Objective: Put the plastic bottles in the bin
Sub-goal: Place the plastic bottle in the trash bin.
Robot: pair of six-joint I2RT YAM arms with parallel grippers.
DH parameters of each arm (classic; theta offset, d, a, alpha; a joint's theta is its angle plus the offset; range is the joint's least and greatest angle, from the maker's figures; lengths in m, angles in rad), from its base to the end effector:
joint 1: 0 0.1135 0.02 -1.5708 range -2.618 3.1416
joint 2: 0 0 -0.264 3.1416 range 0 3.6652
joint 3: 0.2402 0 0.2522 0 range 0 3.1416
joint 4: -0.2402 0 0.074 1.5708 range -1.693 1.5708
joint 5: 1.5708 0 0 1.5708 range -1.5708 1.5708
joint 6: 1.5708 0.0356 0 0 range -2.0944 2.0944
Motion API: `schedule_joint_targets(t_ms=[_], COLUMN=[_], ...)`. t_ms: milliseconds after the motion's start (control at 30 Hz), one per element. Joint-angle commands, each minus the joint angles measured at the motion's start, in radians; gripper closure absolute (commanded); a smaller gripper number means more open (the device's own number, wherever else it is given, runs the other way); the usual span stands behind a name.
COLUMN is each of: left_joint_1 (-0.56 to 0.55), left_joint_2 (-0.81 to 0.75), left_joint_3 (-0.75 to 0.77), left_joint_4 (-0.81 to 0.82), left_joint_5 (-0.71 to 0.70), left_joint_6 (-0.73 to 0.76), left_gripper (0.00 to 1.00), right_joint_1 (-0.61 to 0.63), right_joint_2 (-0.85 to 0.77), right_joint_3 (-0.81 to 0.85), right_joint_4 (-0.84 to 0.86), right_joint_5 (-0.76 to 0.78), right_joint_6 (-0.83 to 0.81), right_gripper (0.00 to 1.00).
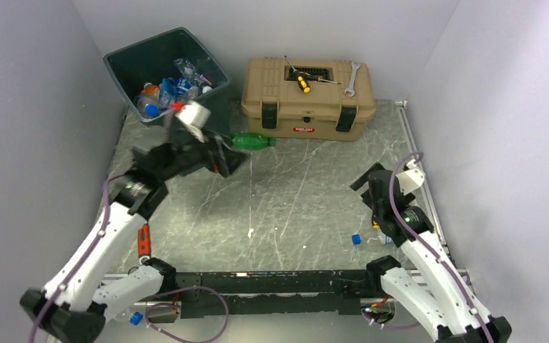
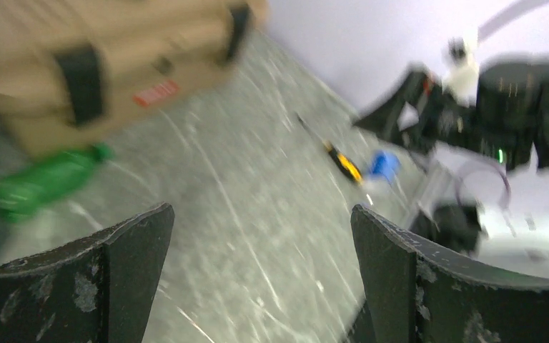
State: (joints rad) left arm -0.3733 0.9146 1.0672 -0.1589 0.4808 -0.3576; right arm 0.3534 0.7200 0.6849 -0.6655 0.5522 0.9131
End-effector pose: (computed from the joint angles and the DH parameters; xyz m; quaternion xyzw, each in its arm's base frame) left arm 0.1779 -0.0874 0.4185 0.1732 0.6876 -0.4024 0.5790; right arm 0.1455 0.0338 0.2717 0.3514 0.8068 0.0407 0.4732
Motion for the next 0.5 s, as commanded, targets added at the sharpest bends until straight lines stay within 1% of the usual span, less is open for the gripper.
schedule_joint_targets(t_ms=[0, 133, 200, 267, 300, 367, 400, 467], left_joint_1=[-0.235, -0.42, -0.509, -0.571, -0.592, -0.605, -0.605, -0.607], left_joint_2=[0.093, 0.185, 0.296, 0.406, 0.46, 0.558, 0.601, 0.684], left_joint_3=[0.044, -0.013, -0.034, -0.033, -0.026, -0.015, -0.008, 0.002], left_joint_4=[-0.167, -0.116, -0.053, 0.05, 0.103, 0.227, 0.29, 0.417], left_joint_5=[-0.001, -0.061, -0.097, -0.089, -0.08, -0.036, -0.009, 0.073], left_joint_6=[0.131, 0.239, 0.302, 0.342, 0.392, 0.425, 0.431, 0.438], left_gripper=[0.01, 0.01, 0.01, 0.01, 0.01, 0.01, 0.02, 0.02], right_joint_1=[-0.011, -0.013, -0.013, -0.013, -0.013, -0.013, -0.013, -0.013], right_joint_2=[-0.106, -0.187, -0.203, -0.221, -0.235, -0.258, -0.272, -0.296], right_joint_3=[0.09, 0.193, 0.255, 0.289, 0.301, 0.314, 0.316, 0.318], right_joint_4=[-0.198, -0.233, -0.236, -0.18, -0.148, -0.092, -0.065, -0.038], right_joint_5=[0.12, 0.168, 0.153, 0.067, 0.015, -0.095, -0.15, -0.234], right_joint_6=[0.117, 0.086, 0.065, 0.007, -0.015, -0.053, -0.071, -0.093], right_gripper=[0.0, 0.0, 0.0, 0.0, 0.0, 0.0, 0.0, 0.0])
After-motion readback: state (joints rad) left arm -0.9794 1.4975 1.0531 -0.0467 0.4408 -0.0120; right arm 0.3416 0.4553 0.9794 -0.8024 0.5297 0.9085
